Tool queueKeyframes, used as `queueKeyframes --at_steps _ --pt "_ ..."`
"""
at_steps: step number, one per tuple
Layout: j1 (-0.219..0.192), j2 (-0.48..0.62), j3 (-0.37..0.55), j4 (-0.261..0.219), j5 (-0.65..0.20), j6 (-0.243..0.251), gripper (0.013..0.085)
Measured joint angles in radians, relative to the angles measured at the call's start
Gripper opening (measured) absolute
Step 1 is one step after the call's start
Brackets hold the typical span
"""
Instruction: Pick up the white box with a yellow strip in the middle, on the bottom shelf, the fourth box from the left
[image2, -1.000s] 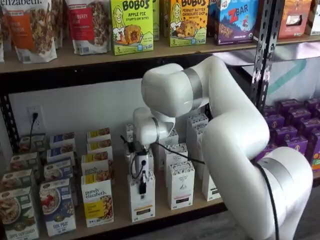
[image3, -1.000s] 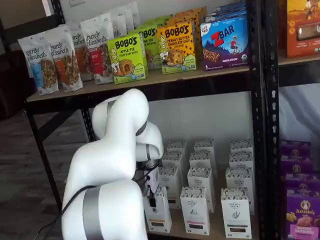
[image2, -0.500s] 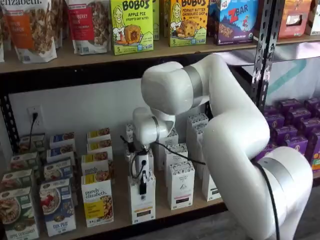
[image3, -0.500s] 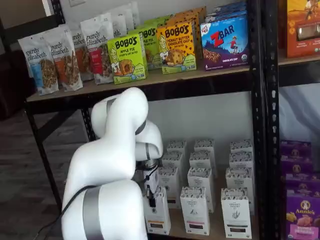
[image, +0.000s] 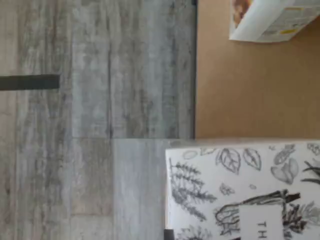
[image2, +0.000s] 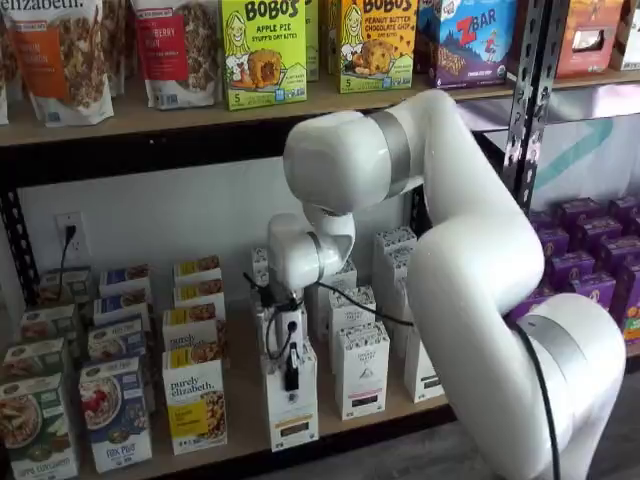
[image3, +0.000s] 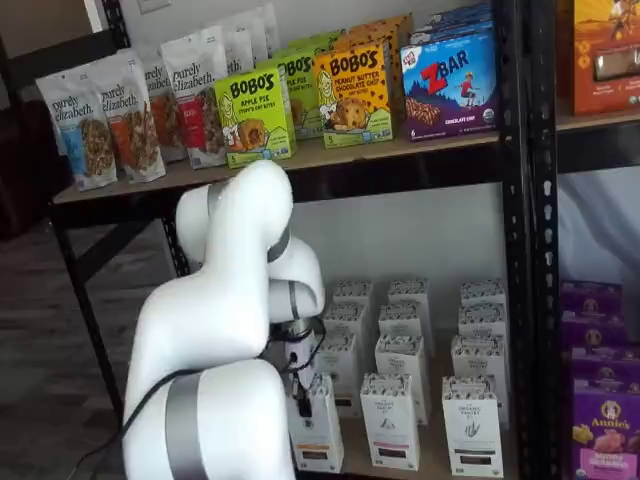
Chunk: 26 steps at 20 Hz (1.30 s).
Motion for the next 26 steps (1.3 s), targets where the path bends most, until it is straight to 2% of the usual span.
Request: queueKeyframes --at_steps 5,11,17,20,21,23,26 --pt "0.011 -0.082 0.132 -0.025 -0.052 0.03 0.049" --pt "0.038 -0.18 0.268 -0.023 -0.105 0.054 0.049" --pt "0.07 -0.298 0.412 -0.068 -0.142 0.127 0.049" --pt "0.077 -0.335 0.456 -0.077 -0.15 0.142 0.049" --pt "0.08 -0.355 0.479 -0.071 -0.156 0.139 0.049" --pt "0.088 -0.403 0.527 -0.026 -0.161 0.105 0.049" --pt "0.095 -0.474 0.58 -0.016 -0.136 0.105 0.049"
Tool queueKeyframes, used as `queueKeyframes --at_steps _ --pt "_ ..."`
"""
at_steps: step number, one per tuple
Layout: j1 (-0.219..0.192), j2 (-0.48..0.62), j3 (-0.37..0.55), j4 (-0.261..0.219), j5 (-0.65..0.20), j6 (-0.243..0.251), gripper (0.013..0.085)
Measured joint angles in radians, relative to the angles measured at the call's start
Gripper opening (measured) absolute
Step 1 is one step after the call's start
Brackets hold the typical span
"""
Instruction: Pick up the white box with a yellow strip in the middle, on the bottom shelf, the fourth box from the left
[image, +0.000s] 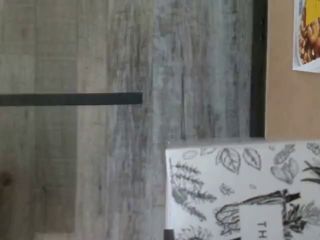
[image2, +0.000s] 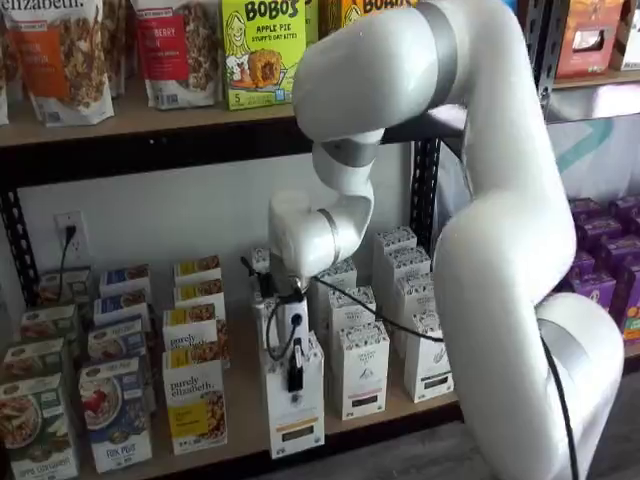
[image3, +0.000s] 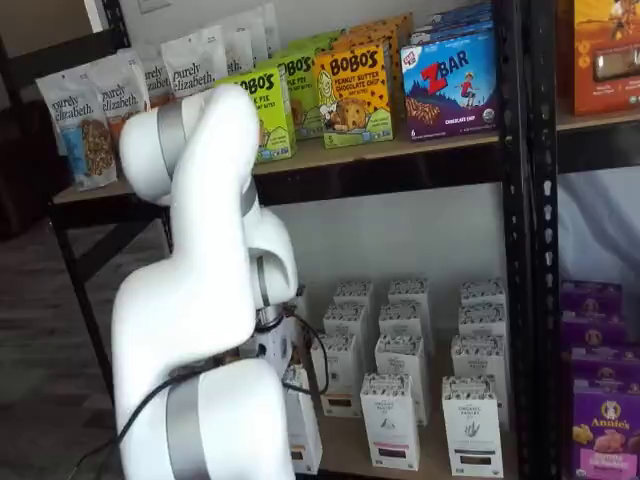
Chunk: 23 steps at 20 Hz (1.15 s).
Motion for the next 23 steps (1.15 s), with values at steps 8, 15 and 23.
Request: queueKeyframes --at_steps 8,15,23 --pt "0.011 -0.168 0.092 0.005 0.099 0.009 0.049" --pt "0.026 -0.271 0.118 0.064 0.194 -0.021 0.049" --pt "0.048 -0.383 0.137 0.068 0.29 0.005 0.049"
